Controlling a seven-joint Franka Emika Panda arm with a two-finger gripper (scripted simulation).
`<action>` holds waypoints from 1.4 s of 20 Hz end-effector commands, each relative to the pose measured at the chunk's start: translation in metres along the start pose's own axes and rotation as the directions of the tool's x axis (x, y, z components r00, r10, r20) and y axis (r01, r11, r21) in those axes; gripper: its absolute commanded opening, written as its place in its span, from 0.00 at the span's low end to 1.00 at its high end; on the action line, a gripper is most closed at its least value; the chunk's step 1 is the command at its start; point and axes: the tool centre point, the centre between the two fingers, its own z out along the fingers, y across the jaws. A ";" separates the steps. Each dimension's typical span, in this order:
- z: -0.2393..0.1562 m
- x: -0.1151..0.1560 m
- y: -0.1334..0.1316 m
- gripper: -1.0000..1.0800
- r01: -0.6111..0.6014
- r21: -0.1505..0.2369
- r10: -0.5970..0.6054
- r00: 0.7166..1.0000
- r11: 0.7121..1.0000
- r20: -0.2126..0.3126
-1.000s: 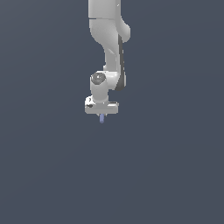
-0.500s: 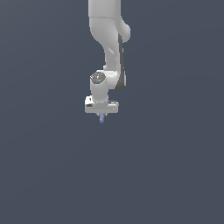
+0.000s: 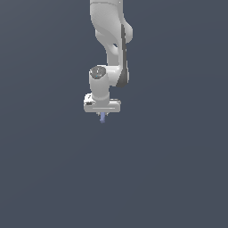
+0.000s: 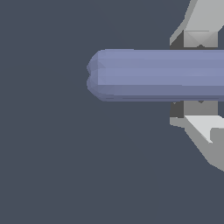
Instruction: Pick up the object and move it to a goal position.
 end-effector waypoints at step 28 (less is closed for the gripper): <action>-0.268 0.077 0.016 0.00 0.000 -0.001 0.000 1.000 1.000 -0.001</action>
